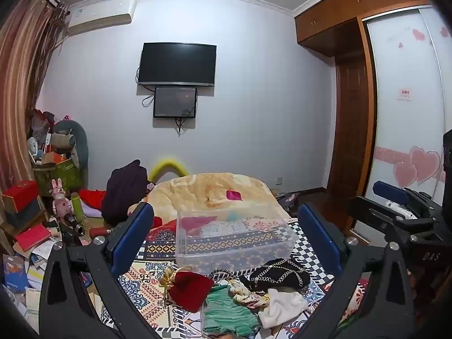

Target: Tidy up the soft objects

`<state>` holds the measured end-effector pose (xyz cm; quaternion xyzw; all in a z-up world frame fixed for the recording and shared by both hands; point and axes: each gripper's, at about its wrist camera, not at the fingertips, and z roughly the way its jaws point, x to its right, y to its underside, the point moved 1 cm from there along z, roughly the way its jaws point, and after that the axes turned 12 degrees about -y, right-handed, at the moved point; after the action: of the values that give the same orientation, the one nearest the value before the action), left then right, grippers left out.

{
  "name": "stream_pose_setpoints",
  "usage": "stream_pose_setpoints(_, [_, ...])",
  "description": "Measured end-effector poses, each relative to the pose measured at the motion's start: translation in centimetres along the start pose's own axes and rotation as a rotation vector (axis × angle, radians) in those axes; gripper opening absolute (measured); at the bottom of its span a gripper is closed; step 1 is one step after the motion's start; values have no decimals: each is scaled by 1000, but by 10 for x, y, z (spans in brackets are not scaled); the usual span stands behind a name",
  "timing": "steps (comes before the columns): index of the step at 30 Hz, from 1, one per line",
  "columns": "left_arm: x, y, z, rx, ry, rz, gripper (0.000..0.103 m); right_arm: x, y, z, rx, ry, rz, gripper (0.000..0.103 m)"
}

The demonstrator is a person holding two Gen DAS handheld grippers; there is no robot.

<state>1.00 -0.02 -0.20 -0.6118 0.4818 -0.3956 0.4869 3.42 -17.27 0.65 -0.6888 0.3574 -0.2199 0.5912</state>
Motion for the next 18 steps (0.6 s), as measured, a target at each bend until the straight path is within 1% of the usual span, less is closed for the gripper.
stream_pose_setpoints(2, [1,0,1,3,-9,17,103,0,0,0,5,1,-4,103])
stream_pose_setpoints(4, [6,0,6,-8,7,36,103,0,0,0,-2,-1,0,103])
stream_pose_setpoints(5, [4,-1,5,-4,13,23,103,0,0,0,-1,-1,-2,103])
stream_pose_setpoints(8, [11,1,1,13,6,30,103,-3,3,0,0,12,-13,103])
stream_pose_setpoints(11, [5,2,5,0,19,6,103,-7,1,-2,4,11,-18,103])
stream_pose_setpoints(13, [2,-1,-1,4,24,3,103,-8,0,-4,5,4,-13,103])
stream_pose_setpoints(18, [2,2,0,9,6,18,103,-4,1,-1,2,4,-9,103])
